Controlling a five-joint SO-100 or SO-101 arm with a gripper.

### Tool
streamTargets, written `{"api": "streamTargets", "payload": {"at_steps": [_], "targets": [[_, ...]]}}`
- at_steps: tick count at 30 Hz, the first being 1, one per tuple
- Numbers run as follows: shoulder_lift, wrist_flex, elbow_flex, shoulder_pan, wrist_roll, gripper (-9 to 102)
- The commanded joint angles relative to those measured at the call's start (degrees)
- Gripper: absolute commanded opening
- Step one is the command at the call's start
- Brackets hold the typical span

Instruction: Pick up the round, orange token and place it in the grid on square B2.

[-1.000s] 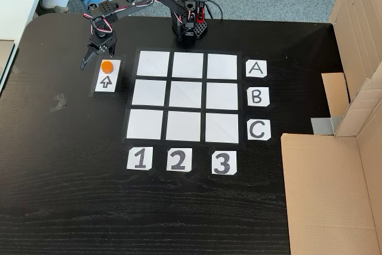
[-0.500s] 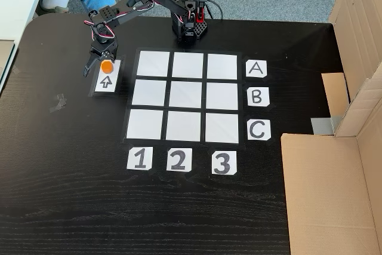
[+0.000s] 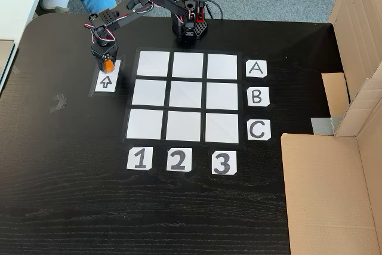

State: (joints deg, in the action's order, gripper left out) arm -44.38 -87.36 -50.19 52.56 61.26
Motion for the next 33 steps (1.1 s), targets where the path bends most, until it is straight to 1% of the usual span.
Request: {"api": "streamTargets", "payload": {"at_steps": [1,8,14,21,27,33], "targets": [[0.0,0.44,1.93,-0.35,0.0,-1],[-2.72,1.32,2.2,0.79,0.0,-1],[-11.07,0.53,1.23,0.79,0.0,-1],[-22.06,-0.35,-1.93,-2.72,0.44,-1],[-35.77,-0.35,-7.56,-8.17,2.29,-1],[-46.67,-0.35,-13.1,-18.72,5.8,-1]]}}
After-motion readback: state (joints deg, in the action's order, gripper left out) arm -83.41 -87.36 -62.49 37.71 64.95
